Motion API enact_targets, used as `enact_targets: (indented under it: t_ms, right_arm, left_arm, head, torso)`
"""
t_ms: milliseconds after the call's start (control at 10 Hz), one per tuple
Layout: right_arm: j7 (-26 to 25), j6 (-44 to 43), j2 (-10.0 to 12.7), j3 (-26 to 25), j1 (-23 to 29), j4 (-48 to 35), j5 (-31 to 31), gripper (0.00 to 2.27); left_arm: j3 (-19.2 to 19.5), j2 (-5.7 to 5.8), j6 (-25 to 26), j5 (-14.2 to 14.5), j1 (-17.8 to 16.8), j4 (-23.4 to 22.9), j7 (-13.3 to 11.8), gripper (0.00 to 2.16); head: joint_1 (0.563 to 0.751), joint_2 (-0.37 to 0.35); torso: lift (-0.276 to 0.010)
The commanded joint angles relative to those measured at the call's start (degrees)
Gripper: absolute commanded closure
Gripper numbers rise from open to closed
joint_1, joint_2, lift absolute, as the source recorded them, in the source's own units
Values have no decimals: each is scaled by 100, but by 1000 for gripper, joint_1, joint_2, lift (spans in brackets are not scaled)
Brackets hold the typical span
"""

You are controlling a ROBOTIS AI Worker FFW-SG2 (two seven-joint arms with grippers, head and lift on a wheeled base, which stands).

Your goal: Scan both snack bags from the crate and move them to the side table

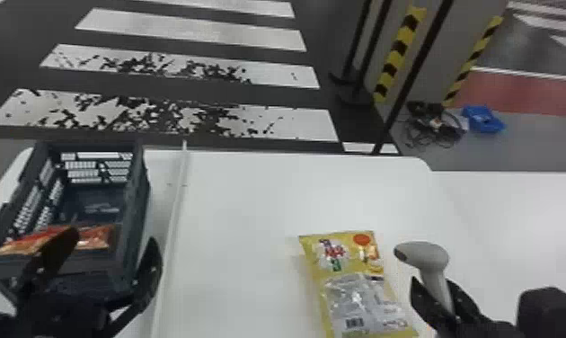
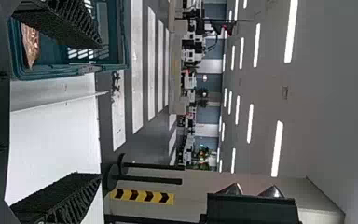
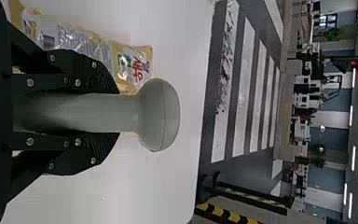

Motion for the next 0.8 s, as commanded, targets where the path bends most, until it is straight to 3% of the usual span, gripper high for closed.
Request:
enact_targets:
  t_ms: [0, 400, 700]
  right_arm:
    - [100, 23, -99, -378, -426, 426, -199, 2240]
    - [742, -505, -433, -782, -1472, 2113, -682, 2240]
    - [979, -839, -732, -597, -2281, 3537, -726, 2240]
  left_arm:
    - [8, 2, 0, -31, 44, -52, 0, -1]
    - [52, -42, 0, -136, 132, -131, 0, -1]
    - [43, -42, 0, -180, 194, -52, 0, -1]
  head:
    - [695, -232]
    - [695, -344]
    - [695, -350]
  torso:
    - [-95]
    - [-95]
    - [-95]
